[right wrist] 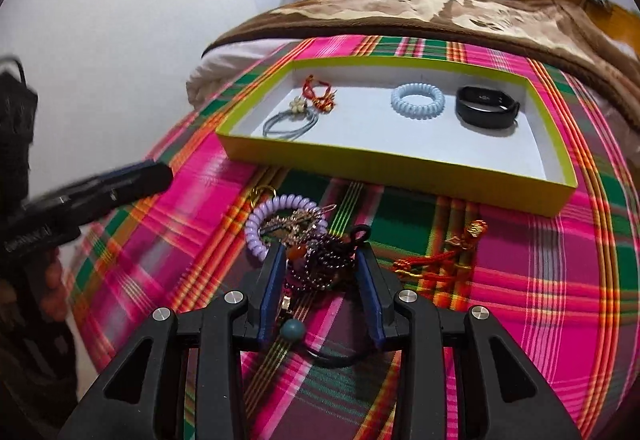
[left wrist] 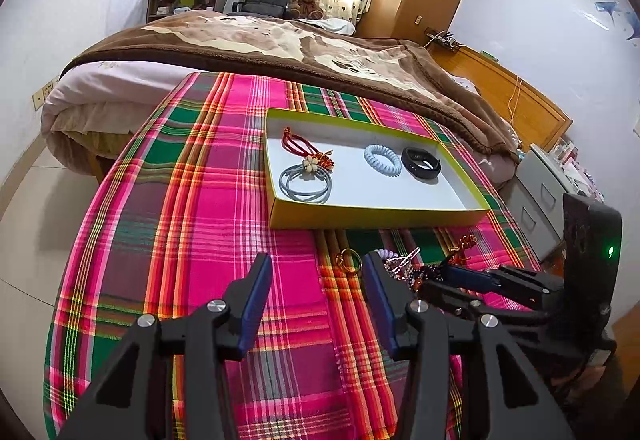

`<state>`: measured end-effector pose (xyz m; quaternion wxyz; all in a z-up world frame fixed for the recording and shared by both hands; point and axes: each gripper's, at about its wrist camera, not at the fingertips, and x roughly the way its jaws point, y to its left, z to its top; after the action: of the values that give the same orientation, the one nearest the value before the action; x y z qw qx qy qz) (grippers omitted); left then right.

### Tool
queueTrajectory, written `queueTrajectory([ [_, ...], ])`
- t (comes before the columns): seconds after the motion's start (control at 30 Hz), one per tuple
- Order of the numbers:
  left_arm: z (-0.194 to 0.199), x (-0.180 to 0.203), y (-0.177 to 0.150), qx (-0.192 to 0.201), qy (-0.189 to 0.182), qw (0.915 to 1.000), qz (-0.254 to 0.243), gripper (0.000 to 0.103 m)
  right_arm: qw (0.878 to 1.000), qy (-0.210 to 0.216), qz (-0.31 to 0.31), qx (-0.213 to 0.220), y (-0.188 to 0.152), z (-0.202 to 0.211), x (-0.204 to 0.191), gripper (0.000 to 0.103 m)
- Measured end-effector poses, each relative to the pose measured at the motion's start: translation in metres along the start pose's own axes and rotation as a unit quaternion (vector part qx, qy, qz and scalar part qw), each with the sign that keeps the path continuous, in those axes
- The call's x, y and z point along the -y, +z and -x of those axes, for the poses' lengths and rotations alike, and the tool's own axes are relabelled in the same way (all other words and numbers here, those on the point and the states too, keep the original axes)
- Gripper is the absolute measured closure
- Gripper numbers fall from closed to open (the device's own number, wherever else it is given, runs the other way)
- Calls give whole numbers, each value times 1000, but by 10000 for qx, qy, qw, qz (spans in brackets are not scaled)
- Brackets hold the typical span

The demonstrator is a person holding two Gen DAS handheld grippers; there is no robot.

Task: Organize jewelry
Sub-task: 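Grasp the dark beaded bracelet with the right tool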

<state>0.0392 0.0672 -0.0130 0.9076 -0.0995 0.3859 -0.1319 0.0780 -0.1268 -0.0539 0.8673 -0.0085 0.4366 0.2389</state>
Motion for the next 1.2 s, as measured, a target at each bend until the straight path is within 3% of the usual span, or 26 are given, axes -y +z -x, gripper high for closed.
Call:
queueTrajectory([
  [0.33, -1, -2, -4, -53, -29, 10000, 25, 54, 9999, -115, 33, 33, -2, -1, -1, 66],
  [0.4, -1, -2, -4, -60, -27, 10000, 30, 54, 9998, -190, 14, 75, -2, 0, -1, 79],
  [0.73, -5, -2, -5, -141, -7, 9999, -35, 54, 9992, -226, -96, 329, -4, 14, 4, 92],
  [1.03, -24, -2, -3, -392, 84, 9990, -186, 54, 9944, -173, -576, 867, -4, 44, 21, 92],
  [1.2, -38, 7, 1, -533, 297, 9965, -566, 54, 9913, -215, -770, 1045, -6, 58, 31, 92],
])
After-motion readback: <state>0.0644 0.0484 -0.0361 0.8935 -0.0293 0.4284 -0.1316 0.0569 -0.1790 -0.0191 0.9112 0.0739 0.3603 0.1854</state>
